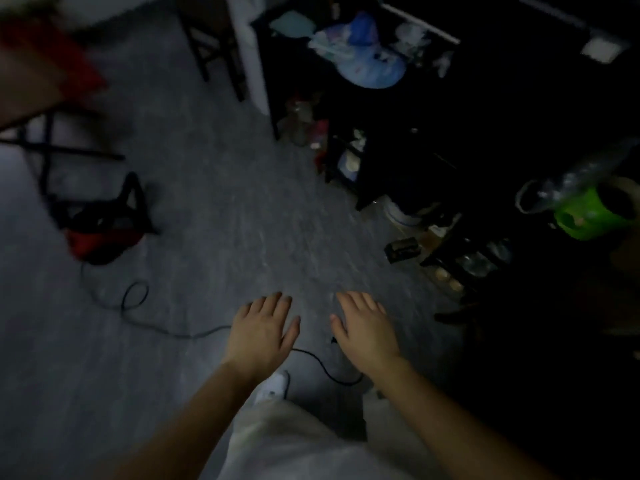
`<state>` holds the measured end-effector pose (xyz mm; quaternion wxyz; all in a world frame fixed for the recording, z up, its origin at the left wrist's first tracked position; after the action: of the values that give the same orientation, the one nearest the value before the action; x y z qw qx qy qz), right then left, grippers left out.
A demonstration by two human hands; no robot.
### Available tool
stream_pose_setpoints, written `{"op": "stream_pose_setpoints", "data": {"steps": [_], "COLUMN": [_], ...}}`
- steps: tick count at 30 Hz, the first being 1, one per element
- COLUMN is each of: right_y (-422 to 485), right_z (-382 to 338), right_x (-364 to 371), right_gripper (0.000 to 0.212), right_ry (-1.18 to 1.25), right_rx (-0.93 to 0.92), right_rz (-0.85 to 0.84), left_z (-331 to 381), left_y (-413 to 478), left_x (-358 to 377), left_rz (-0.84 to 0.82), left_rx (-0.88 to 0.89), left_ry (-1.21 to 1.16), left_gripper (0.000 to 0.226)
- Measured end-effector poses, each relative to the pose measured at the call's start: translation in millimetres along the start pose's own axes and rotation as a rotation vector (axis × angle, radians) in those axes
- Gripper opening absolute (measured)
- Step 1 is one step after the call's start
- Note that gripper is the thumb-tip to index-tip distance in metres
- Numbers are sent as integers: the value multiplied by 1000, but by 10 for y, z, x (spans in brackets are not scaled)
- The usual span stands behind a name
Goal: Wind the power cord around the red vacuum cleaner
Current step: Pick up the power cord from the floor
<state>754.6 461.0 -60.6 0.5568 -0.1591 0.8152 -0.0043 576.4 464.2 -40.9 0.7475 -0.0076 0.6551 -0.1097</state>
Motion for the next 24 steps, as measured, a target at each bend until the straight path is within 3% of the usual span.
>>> {"op": "stream_pose_setpoints", "data": {"steps": [4,7,14,19,24], "right_y": [81,100,136,314,583], "right_z": [293,489,950,1573,2492], "right_x": [116,309,1154,2628,4712], "right_gripper": [51,52,49,51,51], "right_ry": [-38,-51,16,209,178], "right_rx": [-202,-256,-119,98,256], "right_rz": [-173,-276,-440,-489,-532], "left_z": [213,350,348,116,-111], "left_y": [-361,-613,-784,-517,-101], "left_x": [213,376,1133,2553,4690], "left_rz": [-36,-87,-197,-261,-334], "left_rx": [-266,-391,-553,-567,-400], "left_ry": [-65,-100,-163,-232,-192], "left_gripper": [56,56,56,52,53]}}
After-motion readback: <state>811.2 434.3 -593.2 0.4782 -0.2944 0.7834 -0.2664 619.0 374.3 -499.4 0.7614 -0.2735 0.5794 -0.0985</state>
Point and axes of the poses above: each hand's wrist, its own y-axis towards the middle knuckle, its own x-axis out of the palm, z = x × y, the point moved 8 cm from there along y, towards the middle knuckle, and after that the axes turned 7 degrees about -x, right-handed, at the moved point
